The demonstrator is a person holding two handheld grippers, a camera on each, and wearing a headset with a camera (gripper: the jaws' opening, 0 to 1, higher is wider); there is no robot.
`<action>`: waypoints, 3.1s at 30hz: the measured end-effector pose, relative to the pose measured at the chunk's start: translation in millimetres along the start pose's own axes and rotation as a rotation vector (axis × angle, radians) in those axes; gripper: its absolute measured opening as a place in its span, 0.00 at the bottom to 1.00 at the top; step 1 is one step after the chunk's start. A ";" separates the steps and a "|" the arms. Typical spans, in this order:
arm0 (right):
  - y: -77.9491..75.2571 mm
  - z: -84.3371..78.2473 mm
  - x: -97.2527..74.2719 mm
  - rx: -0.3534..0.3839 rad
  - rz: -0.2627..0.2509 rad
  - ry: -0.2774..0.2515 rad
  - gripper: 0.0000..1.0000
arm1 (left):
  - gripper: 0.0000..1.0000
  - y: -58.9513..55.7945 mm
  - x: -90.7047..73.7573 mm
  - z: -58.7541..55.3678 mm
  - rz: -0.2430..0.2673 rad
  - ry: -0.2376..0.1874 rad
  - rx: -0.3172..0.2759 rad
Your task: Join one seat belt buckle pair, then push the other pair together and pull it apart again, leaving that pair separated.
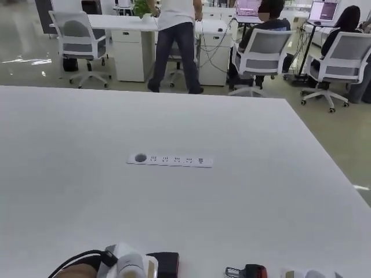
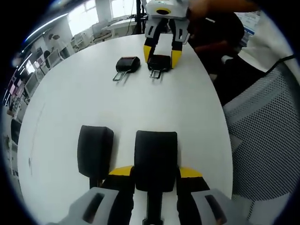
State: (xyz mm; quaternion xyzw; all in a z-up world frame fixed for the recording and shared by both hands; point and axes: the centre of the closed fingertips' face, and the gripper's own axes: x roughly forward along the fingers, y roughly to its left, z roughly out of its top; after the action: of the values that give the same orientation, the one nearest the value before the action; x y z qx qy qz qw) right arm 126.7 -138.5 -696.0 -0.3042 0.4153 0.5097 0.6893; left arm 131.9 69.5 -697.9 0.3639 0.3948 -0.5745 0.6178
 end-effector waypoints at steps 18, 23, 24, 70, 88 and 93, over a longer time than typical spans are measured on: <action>-1.6 1.4 3.0 -0.088 0.054 0.034 0.33 | 0.34 -2.1 -0.7 4.3 -0.028 -0.007 0.020; -0.7 4.7 3.7 -0.087 0.053 0.044 0.33 | 0.34 -2.1 -0.1 4.6 -0.028 0.010 0.025; -1.1 5.5 3.8 -0.085 0.052 0.042 0.33 | 0.34 -2.2 -0.1 4.7 -0.029 0.011 0.025; 36.9 90.8 48.9 -0.091 0.045 -0.018 0.33 | 0.34 -2.4 2.1 5.7 -0.022 0.015 0.006; 40.5 102.2 55.1 -0.127 0.054 -0.044 0.33 | 0.34 -3.4 2.1 6.3 -0.025 0.021 0.012; 39.4 103.3 57.1 -0.133 0.073 -0.068 0.32 | 0.33 -4.1 2.4 6.6 -0.032 0.018 0.023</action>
State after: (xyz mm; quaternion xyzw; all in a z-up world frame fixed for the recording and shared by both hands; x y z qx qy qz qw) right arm 123.9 -14.1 -697.7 -0.3167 0.3676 0.5710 0.6622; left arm 128.3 62.2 -697.3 0.3696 0.3997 -0.5855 0.6007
